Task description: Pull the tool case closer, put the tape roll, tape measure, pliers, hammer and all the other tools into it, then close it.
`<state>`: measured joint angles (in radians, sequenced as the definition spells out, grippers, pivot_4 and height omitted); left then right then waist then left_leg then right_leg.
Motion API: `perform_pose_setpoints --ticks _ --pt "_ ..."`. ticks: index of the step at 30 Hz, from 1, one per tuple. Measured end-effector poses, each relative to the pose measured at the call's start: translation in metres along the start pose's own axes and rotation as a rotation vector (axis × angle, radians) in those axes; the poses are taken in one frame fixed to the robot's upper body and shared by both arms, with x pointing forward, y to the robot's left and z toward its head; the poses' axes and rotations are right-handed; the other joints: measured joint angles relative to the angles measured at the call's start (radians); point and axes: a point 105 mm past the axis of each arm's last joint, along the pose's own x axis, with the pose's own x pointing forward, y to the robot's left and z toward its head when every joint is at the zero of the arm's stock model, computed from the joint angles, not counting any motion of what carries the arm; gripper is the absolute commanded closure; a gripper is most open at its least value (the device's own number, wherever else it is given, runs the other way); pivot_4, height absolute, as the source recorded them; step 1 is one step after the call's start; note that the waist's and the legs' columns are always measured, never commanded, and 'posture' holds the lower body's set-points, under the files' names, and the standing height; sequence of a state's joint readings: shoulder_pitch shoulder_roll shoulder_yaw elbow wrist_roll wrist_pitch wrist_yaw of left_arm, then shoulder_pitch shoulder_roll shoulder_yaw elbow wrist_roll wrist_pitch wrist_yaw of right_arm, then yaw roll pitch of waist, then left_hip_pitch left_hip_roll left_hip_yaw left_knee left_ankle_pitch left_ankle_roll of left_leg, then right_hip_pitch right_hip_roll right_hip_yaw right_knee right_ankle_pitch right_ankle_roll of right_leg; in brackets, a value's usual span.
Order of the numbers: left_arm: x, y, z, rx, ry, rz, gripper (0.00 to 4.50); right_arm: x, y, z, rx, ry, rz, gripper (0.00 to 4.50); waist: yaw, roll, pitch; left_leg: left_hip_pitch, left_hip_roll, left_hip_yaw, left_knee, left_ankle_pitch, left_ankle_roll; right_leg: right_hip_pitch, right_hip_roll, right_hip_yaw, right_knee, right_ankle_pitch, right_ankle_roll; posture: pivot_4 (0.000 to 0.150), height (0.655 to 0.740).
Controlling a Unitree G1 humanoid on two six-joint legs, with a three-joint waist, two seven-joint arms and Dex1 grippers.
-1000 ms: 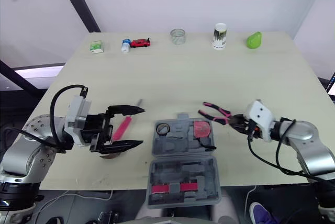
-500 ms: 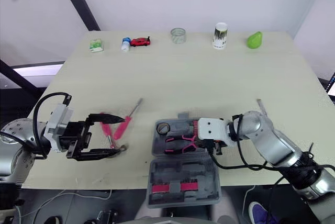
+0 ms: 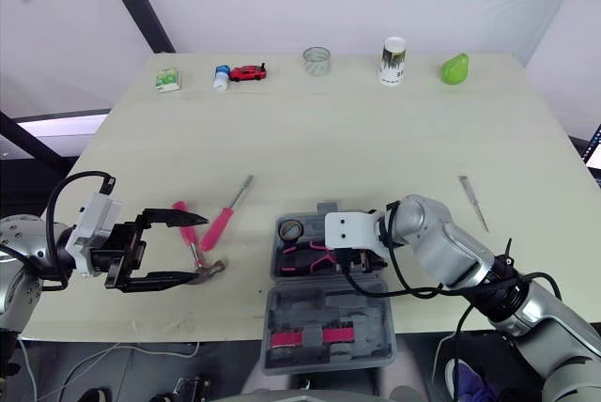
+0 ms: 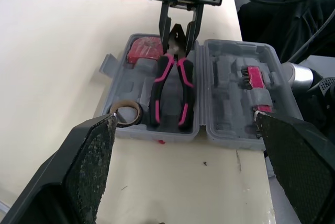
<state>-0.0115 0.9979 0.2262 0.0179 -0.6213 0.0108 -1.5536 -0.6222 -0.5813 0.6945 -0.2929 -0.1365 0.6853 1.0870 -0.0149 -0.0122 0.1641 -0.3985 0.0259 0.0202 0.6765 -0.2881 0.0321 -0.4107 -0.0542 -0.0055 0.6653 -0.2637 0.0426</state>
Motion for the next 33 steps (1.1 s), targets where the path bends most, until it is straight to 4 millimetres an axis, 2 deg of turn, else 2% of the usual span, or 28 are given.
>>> perform_pose_setpoints --ticks 12,19,22,25,26,28,29,31,32,33 --pt "0.003 -0.001 0.001 0.029 -0.003 -0.014 0.00 0.010 -0.002 0.009 0.002 -0.013 0.007 3.51 -0.003 0.000 0.000 0.001 0.000 0.000 0.000 0.000 0.000 0.000 0.001 0.000 0.001 0.000 0.000 0.150 0.7400" --pt "0.006 0.000 0.000 0.043 -0.011 -0.023 0.00 0.010 -0.001 0.010 0.006 -0.021 0.011 0.12 -0.001 0.000 0.000 0.000 -0.001 0.000 0.002 0.000 0.000 0.000 0.000 0.000 0.002 0.000 0.000 0.150 0.7400" --pt "0.006 0.001 0.000 0.047 -0.012 -0.022 0.00 0.008 -0.001 0.007 0.022 -0.018 0.016 0.12 0.000 0.000 0.000 0.000 -0.001 0.000 0.003 0.000 0.000 0.000 0.000 0.000 0.002 0.000 0.000 0.150 0.7400" --pt "0.007 0.001 -0.001 0.047 -0.015 -0.024 0.00 0.004 -0.007 0.018 0.028 -0.097 -0.006 0.12 -0.001 0.000 0.000 0.000 -0.001 0.000 0.004 0.000 0.000 0.000 0.000 0.000 0.004 0.000 0.000 0.150 0.7400" --pt "0.008 0.001 -0.001 0.047 -0.016 -0.027 0.00 0.003 -0.008 0.022 0.020 -0.135 -0.016 0.49 0.000 0.000 0.000 0.000 -0.001 0.000 0.004 0.000 0.000 0.000 0.000 0.000 0.004 0.000 0.000 0.150 0.7400" --pt "0.009 0.001 -0.001 0.049 -0.018 -0.033 0.00 0.004 -0.011 0.029 0.030 -0.248 -0.028 0.85 0.000 -0.002 -0.001 0.000 -0.001 0.000 0.004 0.000 0.000 0.000 0.001 0.000 0.004 0.000 0.000 0.150 0.7400" --pt "0.011 0.001 -0.001 0.052 -0.025 -0.034 0.00 0.006 -0.009 0.032 0.041 -0.339 -0.024 1.35 0.000 -0.002 -0.001 0.000 -0.001 0.000 0.004 0.000 0.000 0.000 0.000 0.000 0.004 0.000 0.000 0.150 0.7400" --pt "0.011 0.002 -0.002 0.052 -0.028 -0.033 0.00 0.011 -0.006 0.030 0.053 -0.383 -0.015 2.26 0.001 -0.002 -0.001 0.000 -0.001 0.000 0.005 0.000 0.000 0.000 0.000 0.000 0.004 0.000 0.000 0.150 0.7400" --pt "0.011 0.002 -0.002 0.052 -0.028 -0.032 0.00 0.015 -0.005 0.024 0.071 -0.391 -0.012 2.56 0.000 -0.002 -0.001 0.000 -0.001 0.001 0.006 0.000 0.000 0.000 0.000 0.000 0.005 0.000 0.000 0.150 0.7400" --pt "0.011 0.002 -0.002 0.052 -0.028 -0.031 0.00 0.017 -0.006 0.020 0.086 -0.398 -0.020 3.11 0.000 -0.001 -0.001 0.000 -0.001 0.001 0.006 0.000 0.000 0.000 0.000 0.001 0.005 0.000 0.000 0.150 0.7400"
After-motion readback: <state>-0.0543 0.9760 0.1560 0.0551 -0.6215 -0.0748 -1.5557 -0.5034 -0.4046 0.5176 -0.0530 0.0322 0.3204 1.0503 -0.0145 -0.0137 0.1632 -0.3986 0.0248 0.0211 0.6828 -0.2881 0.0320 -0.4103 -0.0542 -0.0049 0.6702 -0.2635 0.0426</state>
